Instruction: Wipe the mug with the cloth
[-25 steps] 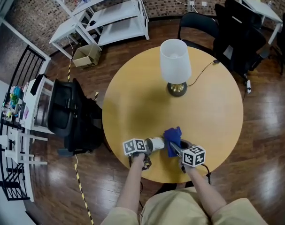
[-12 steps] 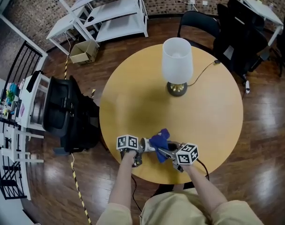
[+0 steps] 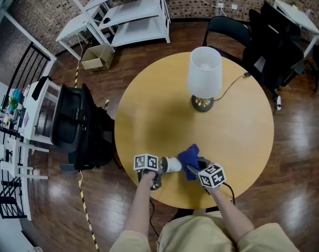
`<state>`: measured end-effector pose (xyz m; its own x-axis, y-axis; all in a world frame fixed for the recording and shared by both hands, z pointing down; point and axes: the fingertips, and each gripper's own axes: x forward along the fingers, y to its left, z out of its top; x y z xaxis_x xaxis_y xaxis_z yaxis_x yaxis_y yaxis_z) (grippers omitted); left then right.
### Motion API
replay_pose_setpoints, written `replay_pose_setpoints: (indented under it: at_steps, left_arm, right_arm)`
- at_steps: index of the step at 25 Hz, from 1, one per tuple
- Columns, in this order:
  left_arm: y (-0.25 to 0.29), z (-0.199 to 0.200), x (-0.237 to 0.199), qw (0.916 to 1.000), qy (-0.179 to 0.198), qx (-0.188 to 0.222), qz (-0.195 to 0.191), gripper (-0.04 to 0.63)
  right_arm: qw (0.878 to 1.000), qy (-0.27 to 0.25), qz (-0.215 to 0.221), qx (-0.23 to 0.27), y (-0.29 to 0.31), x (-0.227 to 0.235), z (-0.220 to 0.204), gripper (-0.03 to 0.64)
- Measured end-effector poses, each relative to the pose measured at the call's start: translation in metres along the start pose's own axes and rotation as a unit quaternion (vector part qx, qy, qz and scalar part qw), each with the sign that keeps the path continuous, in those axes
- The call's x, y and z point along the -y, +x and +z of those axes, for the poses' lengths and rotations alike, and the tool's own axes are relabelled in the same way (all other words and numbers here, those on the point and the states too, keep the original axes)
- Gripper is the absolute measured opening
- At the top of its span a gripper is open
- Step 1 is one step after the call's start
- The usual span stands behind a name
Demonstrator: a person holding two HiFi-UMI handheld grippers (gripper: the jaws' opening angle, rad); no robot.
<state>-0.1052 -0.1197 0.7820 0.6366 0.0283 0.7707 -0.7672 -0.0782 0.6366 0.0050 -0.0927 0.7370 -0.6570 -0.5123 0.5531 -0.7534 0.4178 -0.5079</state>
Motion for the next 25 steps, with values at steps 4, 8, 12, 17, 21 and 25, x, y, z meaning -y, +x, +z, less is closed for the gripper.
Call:
replay_pose_setpoints:
  at_steps: [4,8,12,17,21,25]
  left_arm:
    - [-0.001,0.000,0.016,0.9994,0.020,0.020,0.019,0.025]
    - [0.001,-0.004,0.023,0.9967,0.034,0.045,0.058,0.025]
    - [0.001,-0.005,0.033,0.9939,0.039,0.070,0.077,0.036]
    - [-0.006,-0.002,0.063,0.9898,0.083,0.095,0.066,0.149]
    - [-0.063,0.024,0.101,0.9699,0.128,0.197,0.064,0.181]
    - [-0.144,0.062,0.168,0.9182,0.196,0.341,0.045,0.202]
  right_arm:
    - [0.997,0.039,-0.048,0.047,-0.058,0.036,0.008,0.115]
    - [0.992,0.058,-0.081,0.075,-0.104,0.059,0.014,0.115]
    - [0.990,0.065,-0.086,0.092,-0.131,0.060,0.025,0.119]
    - [0.983,0.072,-0.051,0.160,-0.150,0.046,0.074,0.121]
    - [0.978,0.026,-0.040,0.205,-0.166,0.030,0.127,0.125]
    - [0.966,-0.040,-0.045,0.251,-0.187,0.014,0.182,0.129]
